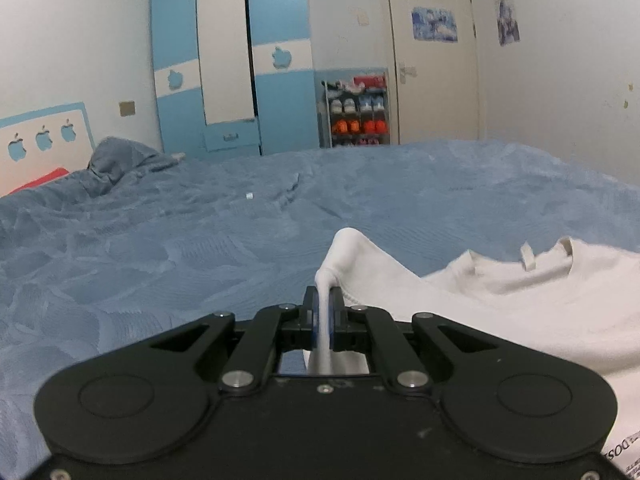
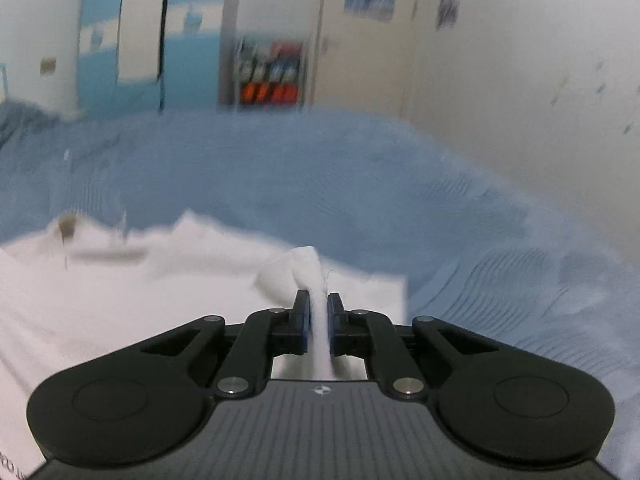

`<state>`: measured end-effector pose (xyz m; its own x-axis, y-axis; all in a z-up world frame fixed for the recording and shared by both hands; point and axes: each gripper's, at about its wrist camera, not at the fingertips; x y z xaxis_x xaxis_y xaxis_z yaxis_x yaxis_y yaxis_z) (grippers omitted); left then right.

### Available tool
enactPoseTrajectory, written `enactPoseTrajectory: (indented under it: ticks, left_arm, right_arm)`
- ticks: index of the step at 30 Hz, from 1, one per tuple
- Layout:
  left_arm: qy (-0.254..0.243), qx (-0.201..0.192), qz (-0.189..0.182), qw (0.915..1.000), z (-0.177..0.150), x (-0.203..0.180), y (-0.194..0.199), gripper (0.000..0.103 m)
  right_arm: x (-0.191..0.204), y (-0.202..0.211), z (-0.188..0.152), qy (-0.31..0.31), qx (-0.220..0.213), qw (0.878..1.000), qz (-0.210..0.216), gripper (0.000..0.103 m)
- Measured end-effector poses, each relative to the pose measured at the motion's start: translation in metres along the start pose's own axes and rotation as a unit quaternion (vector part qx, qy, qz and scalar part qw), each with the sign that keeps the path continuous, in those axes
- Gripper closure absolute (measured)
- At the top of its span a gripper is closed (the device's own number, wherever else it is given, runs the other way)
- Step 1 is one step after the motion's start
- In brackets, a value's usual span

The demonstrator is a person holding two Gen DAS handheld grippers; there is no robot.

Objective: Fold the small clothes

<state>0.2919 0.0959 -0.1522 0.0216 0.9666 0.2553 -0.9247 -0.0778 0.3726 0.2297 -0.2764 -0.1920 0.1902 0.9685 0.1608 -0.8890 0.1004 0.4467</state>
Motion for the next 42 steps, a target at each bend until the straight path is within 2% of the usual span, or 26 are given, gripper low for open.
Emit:
enactPoseTrajectory:
  ticks: [3, 6, 11, 13, 15, 17, 18, 19, 20, 22, 23, 24, 26, 28, 30, 34, 37, 40, 42]
  left_arm:
    - [0.013, -0.029, -0.001, 0.9995, 0.004, 0.001, 0.01, 0.098]
    - [0.017, -0.021, 0.016, 0.9995, 0.005, -0.004, 0.0, 0.098]
    - [-0.007, 0.017, 0.022, 0.9996, -0.016, -0.021, -0.049, 0.096]
    - [-0.011, 0.05, 0.016, 0.9985, -0.033, -0.026, -0.072, 0.096]
    - [-0.01, 0.082, 0.003, 0.9966, -0.048, -0.031, -0.089, 0.095]
    - [-0.016, 0.089, 0.006, 0.9959, -0.047, -0.032, -0.091, 0.087]
    - [-0.018, 0.094, 0.011, 0.9953, -0.043, -0.03, -0.09, 0.069]
    - [-0.024, 0.103, 0.028, 0.994, -0.038, -0.028, -0.087, 0.051]
    - [-0.029, 0.108, 0.044, 0.9928, -0.034, -0.024, -0.083, 0.052]
    - [-0.027, 0.104, 0.047, 0.9931, -0.026, -0.009, -0.063, 0.052]
    - [-0.019, 0.102, 0.04, 0.9938, -0.023, -0.001, -0.052, 0.053]
    - [-0.007, 0.104, 0.029, 0.9941, -0.019, 0.009, -0.04, 0.052]
    - [0.017, 0.123, 0.005, 0.9923, -0.015, 0.026, -0.018, 0.052]
    - [0.044, 0.143, -0.028, 0.9884, -0.02, 0.035, 0.012, 0.051]
    - [0.05, 0.157, -0.056, 0.9848, -0.032, 0.033, 0.043, 0.051]
    - [0.016, 0.173, -0.072, 0.9821, -0.057, 0.015, 0.082, 0.051]
    - [0.012, 0.195, -0.093, 0.9764, -0.072, -0.004, 0.092, 0.05]
    - [0.001, 0.211, -0.079, 0.9742, -0.085, -0.017, 0.093, 0.05]
    - [-0.003, 0.214, -0.067, 0.9746, -0.092, -0.022, 0.09, 0.048]
  right_arm:
    - [-0.001, 0.021, 0.005, -0.024, -0.061, 0.998, -0.016, 0.095]
    - [0.001, 0.018, 0.003, -0.033, -0.08, 0.996, -0.03, 0.095]
    - [-0.002, -0.025, -0.02, -0.034, -0.059, 0.997, -0.047, 0.094]
    - [-0.008, -0.048, -0.033, -0.045, -0.02, 0.997, -0.053, 0.094]
    - [-0.012, -0.059, -0.038, -0.052, -0.001, 0.997, -0.057, 0.089]
    - [-0.013, -0.062, -0.033, -0.053, 0.015, 0.997, -0.057, 0.084]
    - [-0.014, -0.06, -0.03, -0.056, 0.02, 0.997, -0.054, 0.075]
    - [-0.015, -0.055, -0.026, -0.057, 0.026, 0.997, -0.052, 0.072]
    - [-0.017, -0.048, -0.021, -0.057, 0.027, 0.997, -0.047, 0.07]
    - [-0.02, -0.02, -0.011, -0.049, 0.008, 0.998, -0.026, 0.064]
    - [-0.022, -0.003, -0.006, -0.043, -0.001, 0.999, -0.014, 0.051]
    - [-0.026, 0.016, 0.0, -0.037, -0.008, 0.999, 0.0, 0.03]
    - [-0.034, 0.043, 0.006, -0.027, -0.007, 0.999, 0.016, 0.015]
    - [-0.044, 0.072, 0.004, -0.009, 0.006, 0.999, 0.033, 0.015]
    - [-0.056, 0.094, -0.005, 0.004, 0.024, 0.999, 0.032, 0.014]
    - [-0.077, 0.114, -0.03, 0.003, 0.057, 0.998, 0.021, 0.015]
    - [-0.085, 0.111, -0.043, -0.025, 0.104, 0.994, 0.025, 0.017]
    - [-0.087, 0.102, -0.053, -0.047, 0.131, 0.99, 0.022, 0.017]
    - [-0.082, 0.096, -0.059, -0.04, 0.133, 0.99, 0.0, 0.017]
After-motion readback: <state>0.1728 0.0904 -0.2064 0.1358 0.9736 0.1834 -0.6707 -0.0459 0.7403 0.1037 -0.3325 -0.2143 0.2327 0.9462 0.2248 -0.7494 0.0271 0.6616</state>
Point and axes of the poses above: each gripper's, at about its wrist camera, not at the fingertips, and y roughly against the way its jaws point, x to its left, z to its top, and after that the axes turned 11 degrees about -y, right-handed
